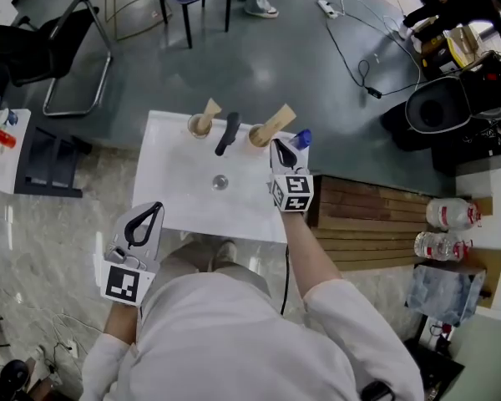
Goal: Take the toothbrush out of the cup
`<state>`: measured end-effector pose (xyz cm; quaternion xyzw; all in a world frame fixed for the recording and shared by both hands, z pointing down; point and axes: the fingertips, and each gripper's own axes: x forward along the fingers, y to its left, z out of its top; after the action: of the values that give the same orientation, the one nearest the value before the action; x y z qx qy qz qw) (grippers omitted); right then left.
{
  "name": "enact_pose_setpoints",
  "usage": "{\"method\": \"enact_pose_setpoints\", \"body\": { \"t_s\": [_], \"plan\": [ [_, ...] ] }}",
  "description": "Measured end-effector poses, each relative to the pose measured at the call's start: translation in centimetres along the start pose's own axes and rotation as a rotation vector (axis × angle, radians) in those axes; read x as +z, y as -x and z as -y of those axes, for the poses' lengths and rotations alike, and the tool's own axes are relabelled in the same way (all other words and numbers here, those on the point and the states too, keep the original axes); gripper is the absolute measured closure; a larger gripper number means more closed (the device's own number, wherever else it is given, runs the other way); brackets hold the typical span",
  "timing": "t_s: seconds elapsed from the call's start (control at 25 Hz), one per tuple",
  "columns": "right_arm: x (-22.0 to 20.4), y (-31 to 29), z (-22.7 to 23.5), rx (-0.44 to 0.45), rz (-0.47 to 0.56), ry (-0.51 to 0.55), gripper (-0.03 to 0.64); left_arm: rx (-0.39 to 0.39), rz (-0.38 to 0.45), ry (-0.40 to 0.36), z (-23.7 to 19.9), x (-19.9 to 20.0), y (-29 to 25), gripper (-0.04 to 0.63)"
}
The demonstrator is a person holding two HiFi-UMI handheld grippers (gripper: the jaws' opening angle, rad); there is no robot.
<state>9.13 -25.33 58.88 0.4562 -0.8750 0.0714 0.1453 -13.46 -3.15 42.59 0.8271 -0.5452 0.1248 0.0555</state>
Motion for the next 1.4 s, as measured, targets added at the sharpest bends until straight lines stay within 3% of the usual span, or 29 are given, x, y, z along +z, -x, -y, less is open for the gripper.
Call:
{"method": "enact_pose_setpoints", "body": {
  "t_s": [0.48, 1.16, 1.4],
  "plan": [
    [-2.8, -2.6, 1.5, -0.034, -0.056, -0.029, 0.583, 0.027, -0.042, 0.014, -1.3, -1.2, 0.0, 0.589],
    [-5.5, -5.2, 3.5, -0.105, -0.123, -0.107, 0.456, 0.035, -0.073, 0.032, -3.1, -2.1, -0.7, 0.589],
    [-6.2, -6.2, 4.0, -0.122, -0.141, -0.139, 0.443, 0.030, -0.078, 0.035, -3.6, -2.4, -0.9, 0.589]
  ]
}}
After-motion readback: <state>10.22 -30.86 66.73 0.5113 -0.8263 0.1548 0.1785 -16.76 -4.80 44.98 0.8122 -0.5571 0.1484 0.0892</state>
